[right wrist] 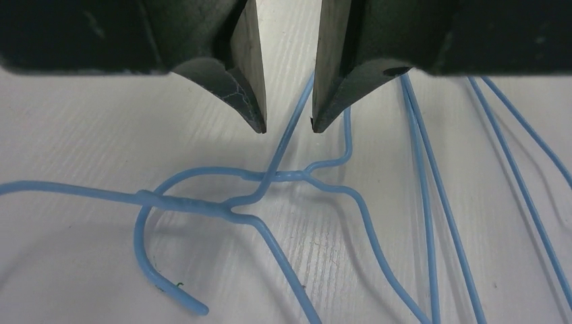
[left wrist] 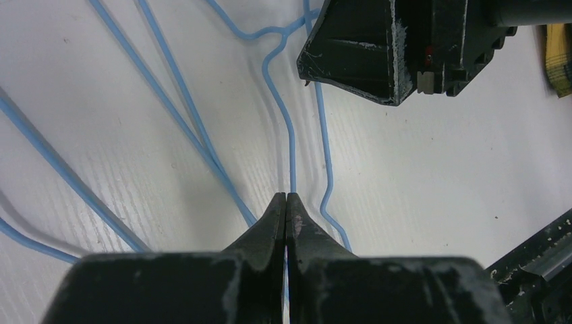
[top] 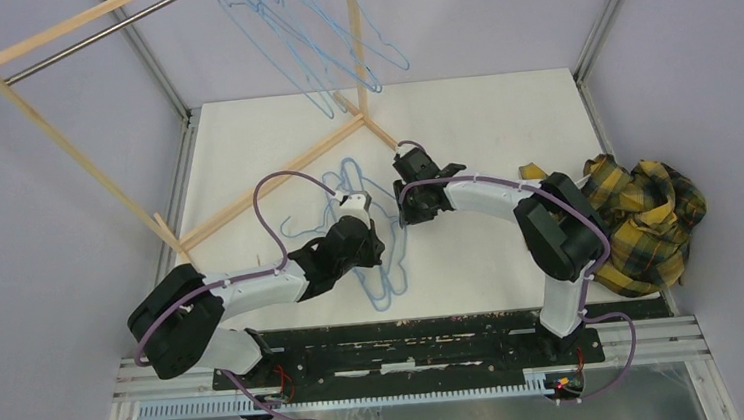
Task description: Organize the hangers
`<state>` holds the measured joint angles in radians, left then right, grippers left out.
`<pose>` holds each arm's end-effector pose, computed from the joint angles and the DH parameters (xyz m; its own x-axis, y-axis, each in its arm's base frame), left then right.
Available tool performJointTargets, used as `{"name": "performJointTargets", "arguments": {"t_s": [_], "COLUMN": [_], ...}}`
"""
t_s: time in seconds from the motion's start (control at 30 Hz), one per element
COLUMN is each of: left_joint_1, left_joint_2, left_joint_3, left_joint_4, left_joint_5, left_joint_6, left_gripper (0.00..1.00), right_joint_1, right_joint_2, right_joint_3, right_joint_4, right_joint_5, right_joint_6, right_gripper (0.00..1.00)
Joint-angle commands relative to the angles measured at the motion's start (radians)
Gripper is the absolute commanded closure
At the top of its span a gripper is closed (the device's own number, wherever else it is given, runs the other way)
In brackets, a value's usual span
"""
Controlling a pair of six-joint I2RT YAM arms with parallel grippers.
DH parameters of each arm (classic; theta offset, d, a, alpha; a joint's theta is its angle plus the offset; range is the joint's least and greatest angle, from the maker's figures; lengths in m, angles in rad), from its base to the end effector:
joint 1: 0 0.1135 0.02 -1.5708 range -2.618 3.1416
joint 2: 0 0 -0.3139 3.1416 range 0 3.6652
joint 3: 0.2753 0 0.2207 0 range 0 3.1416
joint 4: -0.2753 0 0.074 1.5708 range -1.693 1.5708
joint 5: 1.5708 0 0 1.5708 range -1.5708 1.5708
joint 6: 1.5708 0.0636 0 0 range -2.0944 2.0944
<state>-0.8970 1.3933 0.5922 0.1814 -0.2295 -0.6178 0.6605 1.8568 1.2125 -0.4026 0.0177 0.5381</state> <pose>0.1774 -0.1989 0.2327 -0.6693 -0.0658 -0.7401 0.3162 0.8761 -0.3638 0.3033 0.2342 0.2159 -0.8979 -0.0487 -0.4374 -0.1703 0.9549 0.2432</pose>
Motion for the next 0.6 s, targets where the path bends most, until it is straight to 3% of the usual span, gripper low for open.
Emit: {"name": "performJointTargets", "arguments": {"t_s": [0.0,0.17,0.3,0.57], "left_joint_1": [-0.002,-0.003,-0.002,-0.002], "left_joint_2": [-0.036,-0.05,-0.057,-0.07], "left_joint_3": [-0.007,-0.007,-0.006,0.033], "left_joint_4": [0.01,-0.01,-0.02,-0.058], "left_joint_5": [-0.03,-0.037,-0.04,-0.051], "left_joint_6": [-0.006,-0.003,0.001,0.027], "left_gripper": [0.97,0.97,0.97,0.97], "right_joint_1": [-0.006,-0.023,-0.028,-0.031], "right_joint_2": [0.023,0.07,0.067,-0.197], "right_joint_3": [0.001,0.011,-0.007,-0.101], "right_joint_4": [0.053,0.073,0.091,0.067], "right_joint_5": [0.001,-0.017,-0.007,0.077], "right_joint_6": [0.004,0.004,0.001,-0.07], "right_gripper": [0.61,0.7,0.98,0.99]}}
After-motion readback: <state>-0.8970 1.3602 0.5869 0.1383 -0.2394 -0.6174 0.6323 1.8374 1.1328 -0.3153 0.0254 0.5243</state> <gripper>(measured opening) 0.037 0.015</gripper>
